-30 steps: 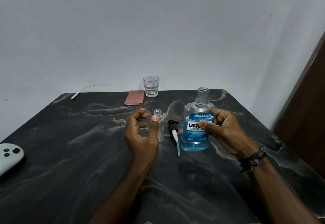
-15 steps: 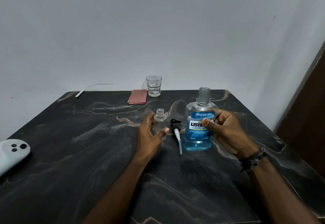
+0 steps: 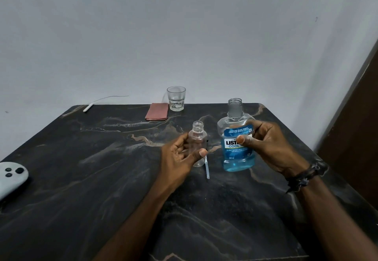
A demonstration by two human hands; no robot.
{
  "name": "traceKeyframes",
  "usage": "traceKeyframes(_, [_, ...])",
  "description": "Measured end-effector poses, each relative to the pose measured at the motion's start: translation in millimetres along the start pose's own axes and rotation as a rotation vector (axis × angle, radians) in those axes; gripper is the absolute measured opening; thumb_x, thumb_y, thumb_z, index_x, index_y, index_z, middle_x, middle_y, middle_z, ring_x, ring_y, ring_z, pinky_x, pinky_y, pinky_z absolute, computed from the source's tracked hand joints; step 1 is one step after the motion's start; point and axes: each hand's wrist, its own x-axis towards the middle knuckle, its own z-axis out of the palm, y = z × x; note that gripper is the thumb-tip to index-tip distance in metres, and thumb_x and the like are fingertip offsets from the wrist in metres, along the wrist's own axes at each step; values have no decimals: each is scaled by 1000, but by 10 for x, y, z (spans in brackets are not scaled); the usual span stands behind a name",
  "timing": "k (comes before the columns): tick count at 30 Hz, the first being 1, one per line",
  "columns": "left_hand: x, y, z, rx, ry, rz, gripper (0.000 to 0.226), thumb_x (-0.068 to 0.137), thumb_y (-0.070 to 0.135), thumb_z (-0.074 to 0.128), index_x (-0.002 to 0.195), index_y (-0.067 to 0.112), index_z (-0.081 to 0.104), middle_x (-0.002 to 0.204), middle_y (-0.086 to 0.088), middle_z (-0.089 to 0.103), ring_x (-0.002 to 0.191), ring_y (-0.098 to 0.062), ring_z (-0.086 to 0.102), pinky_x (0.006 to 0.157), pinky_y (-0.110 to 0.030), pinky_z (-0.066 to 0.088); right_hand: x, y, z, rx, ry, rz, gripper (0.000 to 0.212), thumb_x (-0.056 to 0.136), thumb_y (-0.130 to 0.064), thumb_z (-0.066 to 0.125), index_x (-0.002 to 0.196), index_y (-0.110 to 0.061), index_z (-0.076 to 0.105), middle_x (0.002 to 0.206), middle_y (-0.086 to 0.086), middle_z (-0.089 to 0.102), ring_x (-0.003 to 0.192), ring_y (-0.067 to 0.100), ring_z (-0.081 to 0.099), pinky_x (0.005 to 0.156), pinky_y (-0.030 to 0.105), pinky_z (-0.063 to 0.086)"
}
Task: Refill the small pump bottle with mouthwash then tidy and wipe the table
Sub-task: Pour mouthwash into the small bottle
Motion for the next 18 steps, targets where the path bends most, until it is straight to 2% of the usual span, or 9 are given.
traceKeyframes(7, [-22,2,39,1,-71,-12,46,74,10,82,112,32,68,108,10,76,102,-11,72,81,-16,54,7,-182,-133,-359,-142,-49,38,80,-11,74,117,-9,66,107,2,76,93,17,74,74,23,58])
traceKeyframes(10, [-33,4,43,7,-93,2,44,78,8,80,112,33,70,109,3,76,102,-16,72,81,-18,55,12,-245,-141,-464,-196,-45,41,79,-20,76,117,-9,66,109,5,75,100,25,72,86,42,59])
traceKeyframes(12, [-41,21,55,7,-103,9,44,78,8,79,110,37,71,108,4,76,101,-16,72,81,-18,55,19,-296,-145,-544,-232,-27,44,78,-24,77,118,-9,65,110,6,74,101,28,71,88,52,56])
traceKeyframes(14, [-44,26,62,10,-111,13,44,78,7,79,108,39,71,107,4,76,101,-16,72,81,-19,55,31,-353,-149,-614,-269,-25,41,78,-26,78,116,-16,66,109,0,74,98,23,72,85,48,58])
traceKeyframes(16, [-47,26,63,7,-113,14,42,79,6,78,109,35,71,108,3,76,101,-17,72,81,-19,55,42,-407,-157,-730,-281,-39,28,79,-30,79,104,-33,67,99,-8,73,85,13,71,73,41,59])
traceKeyframes(18, [-52,27,61,8,-121,18,42,79,3,77,110,31,69,107,5,76,101,-15,72,81,-18,55,45,-457,-156,-840,-287,-48,25,78,-31,80,89,-46,63,88,-18,70,71,5,65,60,27,51])
